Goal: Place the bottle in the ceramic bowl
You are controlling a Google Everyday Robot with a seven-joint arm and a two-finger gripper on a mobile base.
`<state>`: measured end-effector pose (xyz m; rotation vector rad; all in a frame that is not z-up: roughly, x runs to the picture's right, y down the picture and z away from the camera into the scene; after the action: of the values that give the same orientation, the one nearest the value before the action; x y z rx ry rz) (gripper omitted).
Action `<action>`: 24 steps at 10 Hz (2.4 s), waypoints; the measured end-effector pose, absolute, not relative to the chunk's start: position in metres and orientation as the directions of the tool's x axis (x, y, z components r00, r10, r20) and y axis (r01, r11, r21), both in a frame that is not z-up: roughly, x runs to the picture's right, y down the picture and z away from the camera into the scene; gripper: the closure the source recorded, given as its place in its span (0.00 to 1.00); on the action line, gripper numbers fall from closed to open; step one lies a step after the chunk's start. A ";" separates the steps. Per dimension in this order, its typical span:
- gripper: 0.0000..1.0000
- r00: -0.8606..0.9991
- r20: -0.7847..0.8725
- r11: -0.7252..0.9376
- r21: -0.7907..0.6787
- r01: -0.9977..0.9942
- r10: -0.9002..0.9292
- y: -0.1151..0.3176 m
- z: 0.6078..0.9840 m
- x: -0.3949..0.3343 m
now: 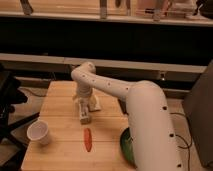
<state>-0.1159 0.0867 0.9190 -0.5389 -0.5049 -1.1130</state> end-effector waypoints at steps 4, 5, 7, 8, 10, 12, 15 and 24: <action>0.20 0.361 0.623 0.338 -0.161 0.927 -0.694 0.091 0.920 -0.108; 0.20 0.364 0.622 0.340 -0.163 0.926 -0.694 0.092 0.921 -0.107; 0.20 0.361 0.622 0.338 -0.161 0.927 -0.695 0.095 0.922 -0.110; 0.20 0.362 0.621 0.338 -0.163 0.927 -0.695 0.095 0.922 -0.109; 0.34 0.366 0.621 0.340 -0.167 0.926 -0.693 0.097 0.921 -0.106; 0.54 0.369 0.622 0.342 -0.169 0.924 -0.690 0.098 0.921 -0.103; 0.79 0.371 0.622 0.344 -0.170 0.924 -0.689 0.100 0.921 -0.104; 0.96 0.378 0.622 0.346 -0.178 0.921 -0.686 0.099 0.914 -0.096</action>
<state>-0.0960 0.0992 0.9136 -0.5586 -0.4884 -1.0973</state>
